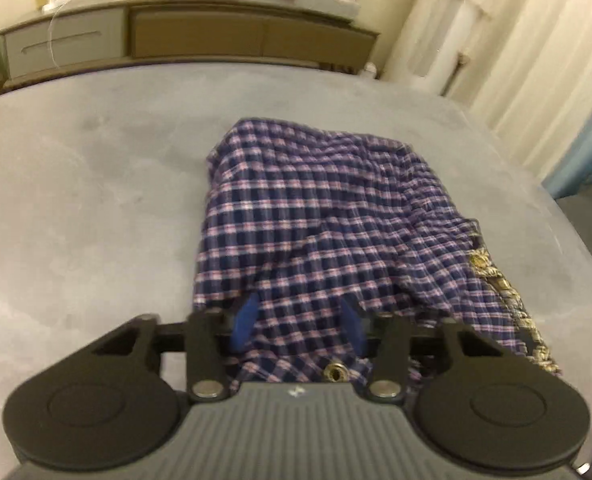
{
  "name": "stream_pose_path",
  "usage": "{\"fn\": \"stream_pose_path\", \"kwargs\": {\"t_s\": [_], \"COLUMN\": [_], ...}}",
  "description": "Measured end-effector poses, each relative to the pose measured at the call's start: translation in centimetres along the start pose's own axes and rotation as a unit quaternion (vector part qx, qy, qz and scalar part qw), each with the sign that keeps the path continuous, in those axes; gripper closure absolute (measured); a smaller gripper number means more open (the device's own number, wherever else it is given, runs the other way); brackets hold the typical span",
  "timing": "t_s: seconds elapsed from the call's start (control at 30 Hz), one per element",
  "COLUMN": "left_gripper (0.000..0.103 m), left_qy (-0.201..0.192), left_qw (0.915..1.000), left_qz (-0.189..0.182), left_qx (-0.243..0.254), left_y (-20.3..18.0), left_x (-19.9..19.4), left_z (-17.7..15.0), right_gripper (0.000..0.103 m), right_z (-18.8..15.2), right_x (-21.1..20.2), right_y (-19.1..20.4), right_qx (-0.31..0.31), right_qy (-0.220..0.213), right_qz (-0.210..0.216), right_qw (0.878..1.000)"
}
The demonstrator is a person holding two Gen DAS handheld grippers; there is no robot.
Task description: Fold clothes
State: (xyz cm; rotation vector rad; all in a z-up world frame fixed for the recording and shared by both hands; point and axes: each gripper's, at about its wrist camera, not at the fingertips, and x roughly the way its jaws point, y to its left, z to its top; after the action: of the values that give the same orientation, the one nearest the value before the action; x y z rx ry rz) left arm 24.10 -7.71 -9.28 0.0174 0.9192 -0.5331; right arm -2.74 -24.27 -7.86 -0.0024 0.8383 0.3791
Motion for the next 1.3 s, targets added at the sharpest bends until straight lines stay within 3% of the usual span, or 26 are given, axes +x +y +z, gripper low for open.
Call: {"fn": "stream_pose_path", "kwargs": {"t_s": [0.07, 0.13, 0.2, 0.23, 0.27, 0.3, 0.4, 0.47, 0.6, 0.67, 0.73, 0.83, 0.87, 0.97, 1.07, 1.1, 1.13, 1.2, 1.27, 1.3], "left_gripper": [0.078, 0.075, 0.073, 0.072, 0.072, 0.071, 0.061, 0.049, 0.046, 0.046, 0.048, 0.049, 0.044, 0.044, 0.043, 0.043, 0.042, 0.036, 0.030, 0.029], "left_qy": [0.002, 0.001, -0.004, 0.000, -0.002, -0.008, -0.057, -0.092, -0.102, -0.088, -0.074, -0.040, -0.041, -0.052, -0.052, -0.053, -0.056, -0.061, -0.063, -0.061], "left_qw": [0.9994, 0.9975, 0.9942, 0.9943, 0.9960, 0.9973, 0.9956, 0.9929, 0.9934, 0.9954, 0.9969, 0.9966, 0.9955, 0.9922, 0.9855, 0.9834, 0.9815, 0.9785, 0.9780, 0.9775], "left_qz": [0.030, 0.065, 0.096, 0.095, 0.072, 0.039, 0.002, -0.011, -0.027, -0.021, -0.008, 0.061, 0.070, 0.097, 0.126, 0.133, 0.138, 0.148, 0.157, 0.163], "left_qx": [-0.015, -0.028, -0.049, -0.047, -0.052, -0.062, -0.074, -0.075, -0.046, -0.031, -0.026, -0.039, -0.049, -0.059, -0.101, -0.112, -0.120, -0.130, -0.123, -0.119], "left_y": [0.8, 1.7, 1.9, 1.3, 0.8, 0.4, 0.3, 0.5, -0.1, -0.6, -0.7, -0.2, 0.5, 2.2, 5.2, 5.9, 6.5, 7.4, 7.3, 7.2], "left_x": [-1.2, -2.9, -4.8, -5.5, -6.4, -7.3, -10.2, -11.7, -8.7, -5.5, -2.4, 0.6, 0.8, -1.3, -4.6, -5.6, -6.6, -8.1, -7.9, -7.4], "left_z": [-1.0, -2.6, -4.7, -5.6, -6.4, -7.1, -6.9, -5.9, -0.9, 1.2, 2.2, 1.4, 0.7, -1.3, -4.1, -5.0, -5.8, -7.3, -7.3, -6.8], "right_gripper": [0.058, 0.056, 0.061, 0.067, 0.071, 0.064, 0.063, 0.052, 0.040, 0.040, 0.041, 0.040, 0.034, 0.034, 0.037, 0.044, 0.049, 0.073, 0.076, 0.084], "right_z": [1.5, 4.0, 6.6, 7.8, 8.5, 9.0, 10.6, 10.0, 8.1, 7.1, 6.7, 6.8, 7.0, 7.8, 8.7, 9.0, 9.1, 9.3, 9.5, 9.5], "right_x": [0.1, 1.0, 2.4, 3.4, 3.8, 3.9, 4.4, 2.8, -1.0, -0.5, 1.3, 4.2, 5.3, 7.8, 9.8, 10.3, 10.4, 10.4, 10.4, 10.3], "right_y": [-3.0, -6.1, -9.8, -11.4, -12.5, -13.3, -15.8, -15.1, -13.0, -12.8, -13.3, -13.9, -13.8, -12.6, -10.8, -10.3, -10.4, -11.3, -12.2, -13.0], "right_qx": [-0.004, -0.035, -0.052, -0.068, -0.064, -0.052, -0.014, 0.016, 0.076, 0.103, 0.106, 0.075, 0.060, -0.006, -0.057, -0.066, -0.061, -0.038, -0.015, 0.001], "right_qy": [0.033, 0.066, 0.084, 0.083, 0.067, 0.045, -0.019, -0.055, -0.122, -0.104, -0.075, -0.040, -0.027, -0.007, -0.006, -0.006, -0.009, -0.016, -0.024, -0.028], "right_qz": [0.012, -0.015, -0.069, -0.115, -0.150, -0.178, -0.260, -0.246, -0.191, -0.164, -0.172, -0.178, -0.172, -0.124, -0.043, -0.028, -0.027, -0.040, -0.052, -0.060], "right_qw": [0.999, 0.997, 0.993, 0.988, 0.984, 0.982, 0.965, 0.968, 0.971, 0.976, 0.977, 0.980, 0.983, 0.992, 0.997, 0.997, 0.998, 0.998, 0.998, 0.998]}}
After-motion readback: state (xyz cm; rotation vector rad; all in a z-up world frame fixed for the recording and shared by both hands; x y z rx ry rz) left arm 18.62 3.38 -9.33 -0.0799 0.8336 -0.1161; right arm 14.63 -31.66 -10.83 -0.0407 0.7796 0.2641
